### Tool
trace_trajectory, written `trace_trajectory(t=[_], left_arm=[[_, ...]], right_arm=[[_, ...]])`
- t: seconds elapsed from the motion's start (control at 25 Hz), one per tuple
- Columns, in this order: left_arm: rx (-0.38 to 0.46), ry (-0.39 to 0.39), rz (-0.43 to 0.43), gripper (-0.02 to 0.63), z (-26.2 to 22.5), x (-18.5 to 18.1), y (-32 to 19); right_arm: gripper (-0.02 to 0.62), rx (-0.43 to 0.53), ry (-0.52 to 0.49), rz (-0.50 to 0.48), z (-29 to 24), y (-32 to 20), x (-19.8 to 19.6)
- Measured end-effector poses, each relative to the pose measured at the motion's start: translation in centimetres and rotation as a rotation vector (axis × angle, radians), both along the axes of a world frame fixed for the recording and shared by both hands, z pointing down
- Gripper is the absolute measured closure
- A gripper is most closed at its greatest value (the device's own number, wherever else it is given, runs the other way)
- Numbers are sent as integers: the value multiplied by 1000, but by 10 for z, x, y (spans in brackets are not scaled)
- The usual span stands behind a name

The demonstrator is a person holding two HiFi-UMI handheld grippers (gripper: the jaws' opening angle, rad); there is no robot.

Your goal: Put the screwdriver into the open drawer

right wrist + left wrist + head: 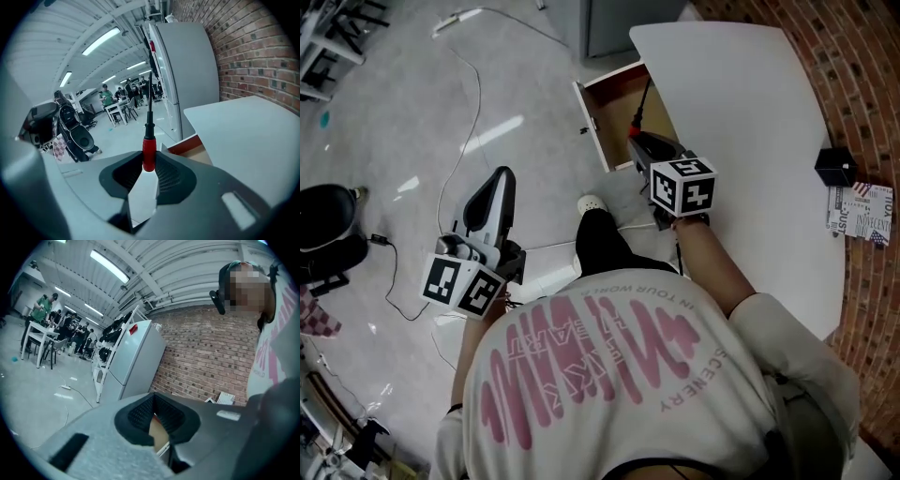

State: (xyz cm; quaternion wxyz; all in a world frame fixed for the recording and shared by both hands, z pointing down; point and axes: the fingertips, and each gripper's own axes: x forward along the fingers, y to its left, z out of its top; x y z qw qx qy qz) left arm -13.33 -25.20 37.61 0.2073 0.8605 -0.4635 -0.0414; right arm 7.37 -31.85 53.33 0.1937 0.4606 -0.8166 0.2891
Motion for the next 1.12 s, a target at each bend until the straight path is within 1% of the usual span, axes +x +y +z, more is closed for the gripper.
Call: trace_trajectory(t=[0.12,0.36,0.56,0.72,0.88,1.12], left_arm=[[-20,-4,-8,601,14,-9,-14],[-87,5,-55,601,38,-21,-45],[-158,22,-55,601,66,-22,-59],[-199,10,-65,601,84,-27,-70],[-229,12,-101,601,100,-36,-79],[-261,3,-131,601,115,-39,-91]], right_arm=[[495,-56,22,-4,27,-18,-3],[495,-162,63,-18,82,-50,-5],[495,-258,92,-3,129,-71,-1],[495,-319,143,-8,164,-86,1],[495,-379,202,-29,194,-92,5],[495,-467,241,-62,229,-95,6]])
